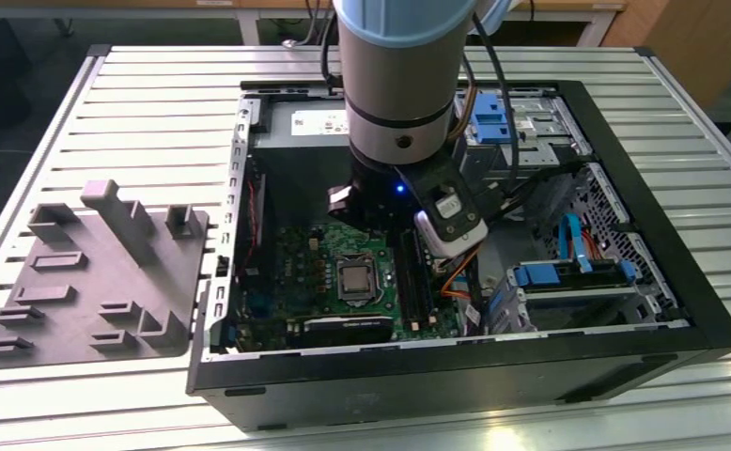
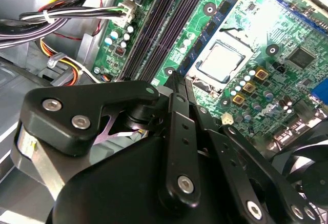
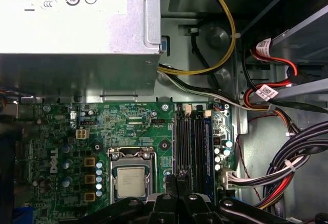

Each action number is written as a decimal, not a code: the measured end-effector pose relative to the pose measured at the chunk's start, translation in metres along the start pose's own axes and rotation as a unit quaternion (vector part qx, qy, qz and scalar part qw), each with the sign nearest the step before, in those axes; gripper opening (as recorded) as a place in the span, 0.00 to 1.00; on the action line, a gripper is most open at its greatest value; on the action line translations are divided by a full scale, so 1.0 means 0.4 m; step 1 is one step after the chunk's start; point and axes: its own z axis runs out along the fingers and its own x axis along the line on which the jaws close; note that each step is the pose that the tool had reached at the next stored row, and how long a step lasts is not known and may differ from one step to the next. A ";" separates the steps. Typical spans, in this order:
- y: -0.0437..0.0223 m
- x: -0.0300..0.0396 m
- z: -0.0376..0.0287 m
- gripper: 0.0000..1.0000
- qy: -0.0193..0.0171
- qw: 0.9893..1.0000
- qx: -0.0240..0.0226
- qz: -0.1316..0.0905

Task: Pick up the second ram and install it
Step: 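Insert the second ram into the second slot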

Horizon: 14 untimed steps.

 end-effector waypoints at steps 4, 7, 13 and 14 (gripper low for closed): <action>0.000 0.000 0.003 0.12 0.000 1.000 0.000 0.000; 0.000 0.000 0.004 0.12 0.000 1.000 0.000 0.000; -0.001 0.000 0.006 0.12 0.000 1.000 0.000 0.000; -0.001 0.000 0.006 0.12 0.000 1.000 0.000 0.000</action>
